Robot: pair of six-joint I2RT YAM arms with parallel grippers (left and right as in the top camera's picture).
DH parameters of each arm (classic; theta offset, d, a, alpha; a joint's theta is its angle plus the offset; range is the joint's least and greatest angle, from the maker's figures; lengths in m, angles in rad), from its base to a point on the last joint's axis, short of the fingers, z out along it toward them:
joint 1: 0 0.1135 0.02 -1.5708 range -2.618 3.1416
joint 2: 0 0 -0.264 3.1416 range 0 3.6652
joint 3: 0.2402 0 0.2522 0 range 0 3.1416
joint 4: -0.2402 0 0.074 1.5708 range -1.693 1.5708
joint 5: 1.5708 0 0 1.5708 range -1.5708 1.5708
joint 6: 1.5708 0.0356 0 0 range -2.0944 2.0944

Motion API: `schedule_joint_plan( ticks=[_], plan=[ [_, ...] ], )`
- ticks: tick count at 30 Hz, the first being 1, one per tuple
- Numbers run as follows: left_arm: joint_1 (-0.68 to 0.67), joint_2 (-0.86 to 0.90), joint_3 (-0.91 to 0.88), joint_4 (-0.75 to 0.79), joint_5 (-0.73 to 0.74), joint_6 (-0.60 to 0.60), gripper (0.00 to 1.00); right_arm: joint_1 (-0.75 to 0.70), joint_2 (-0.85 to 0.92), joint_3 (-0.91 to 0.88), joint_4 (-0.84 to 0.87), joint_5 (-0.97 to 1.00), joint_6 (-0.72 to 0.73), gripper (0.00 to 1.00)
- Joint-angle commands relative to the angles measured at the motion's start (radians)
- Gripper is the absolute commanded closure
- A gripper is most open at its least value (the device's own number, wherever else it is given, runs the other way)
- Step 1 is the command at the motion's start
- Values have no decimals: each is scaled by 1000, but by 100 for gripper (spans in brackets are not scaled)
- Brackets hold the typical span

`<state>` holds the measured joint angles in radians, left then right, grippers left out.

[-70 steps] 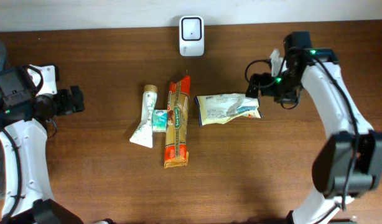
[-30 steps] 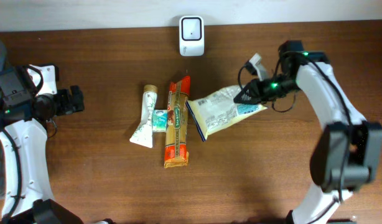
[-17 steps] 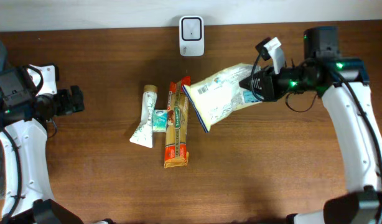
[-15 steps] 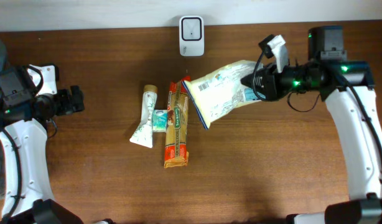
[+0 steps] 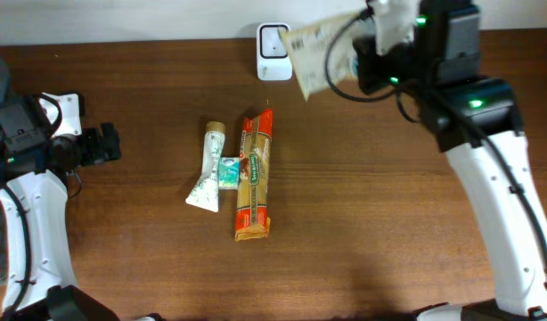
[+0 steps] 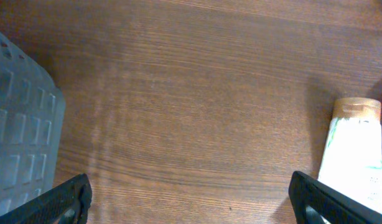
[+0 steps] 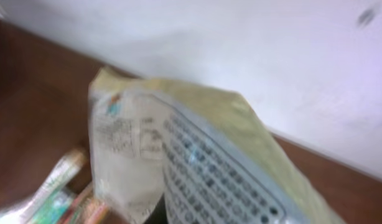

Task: Scan the item barcode
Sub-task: 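Hold the snack bag over the white scanner with the right gripper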

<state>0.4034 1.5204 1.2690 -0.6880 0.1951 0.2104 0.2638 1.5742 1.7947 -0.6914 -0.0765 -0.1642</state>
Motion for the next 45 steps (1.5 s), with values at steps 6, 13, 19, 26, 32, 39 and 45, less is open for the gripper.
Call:
schedule_joint_plan(
  ticks=[6,13,19,26,32,39,45],
  plan=[
    [5,1,9,2,11,16,1,171,270,16,402,504,-526,96],
    [5,1,9,2,11,16,1,188,469,16,721,565,-839,96],
    [5,1,9,2,11,16,1,215,611,16,967,608,-1170,96],
    [5,1,9,2,11,16,1,235,710,16,1144,601,-1465,96],
    [5,1,9,2,11,16,1,239,726,16,1159,579,-1481,96],
    [5,1,9,2,11,16,1,242,737,16,1159,555,-1481,96],
    [5,1,9,2,11,16,1,242,771,16,1206,528,-1478,96]
  ],
)
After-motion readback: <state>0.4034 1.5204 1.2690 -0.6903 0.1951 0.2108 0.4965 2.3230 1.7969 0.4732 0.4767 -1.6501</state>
